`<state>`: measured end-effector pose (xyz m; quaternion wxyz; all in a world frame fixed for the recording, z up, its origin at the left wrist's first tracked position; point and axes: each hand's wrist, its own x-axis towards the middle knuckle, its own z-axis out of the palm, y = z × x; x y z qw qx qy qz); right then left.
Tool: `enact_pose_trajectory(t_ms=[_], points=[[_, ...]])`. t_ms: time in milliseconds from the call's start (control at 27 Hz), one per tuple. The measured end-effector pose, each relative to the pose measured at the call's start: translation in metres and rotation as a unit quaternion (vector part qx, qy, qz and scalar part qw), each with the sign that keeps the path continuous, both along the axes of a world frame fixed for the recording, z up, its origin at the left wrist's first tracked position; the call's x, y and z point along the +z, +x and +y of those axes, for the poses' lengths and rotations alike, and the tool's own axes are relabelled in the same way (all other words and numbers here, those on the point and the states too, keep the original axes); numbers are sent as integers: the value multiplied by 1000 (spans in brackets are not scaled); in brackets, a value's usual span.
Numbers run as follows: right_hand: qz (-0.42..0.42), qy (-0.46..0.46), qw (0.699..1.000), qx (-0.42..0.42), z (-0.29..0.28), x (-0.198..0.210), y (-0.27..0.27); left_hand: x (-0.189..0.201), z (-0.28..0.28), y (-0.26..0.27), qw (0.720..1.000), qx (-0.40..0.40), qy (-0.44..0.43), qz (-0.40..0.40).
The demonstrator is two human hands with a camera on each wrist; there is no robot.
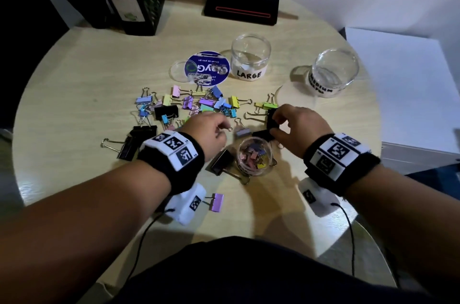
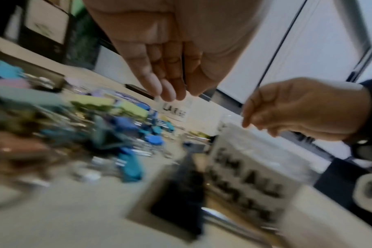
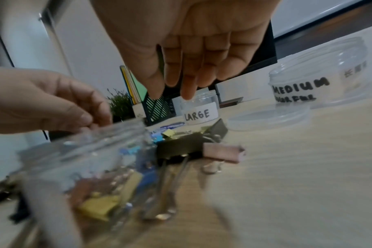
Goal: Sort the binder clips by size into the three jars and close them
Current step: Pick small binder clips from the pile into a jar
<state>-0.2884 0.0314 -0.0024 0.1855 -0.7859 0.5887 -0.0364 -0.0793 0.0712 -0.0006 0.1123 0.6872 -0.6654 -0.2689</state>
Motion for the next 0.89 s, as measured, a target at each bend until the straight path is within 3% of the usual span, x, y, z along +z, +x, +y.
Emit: enact_pose_trajectory(t_ms=[223,408,742,890], points=[[121,40,983,131,-23,-19,4,-4,-24,21,988,-36,100,-115],[109,46,986,117,-23,-33,6,-6,-39,13,968,-123,139,-171],[110,49,991,60,-25,-46,-5,-18,-41,8,961,-163,146,-167],[111,66,991,40,-28,-46,-8,-18,-40,5,972,-166,128,-106]])
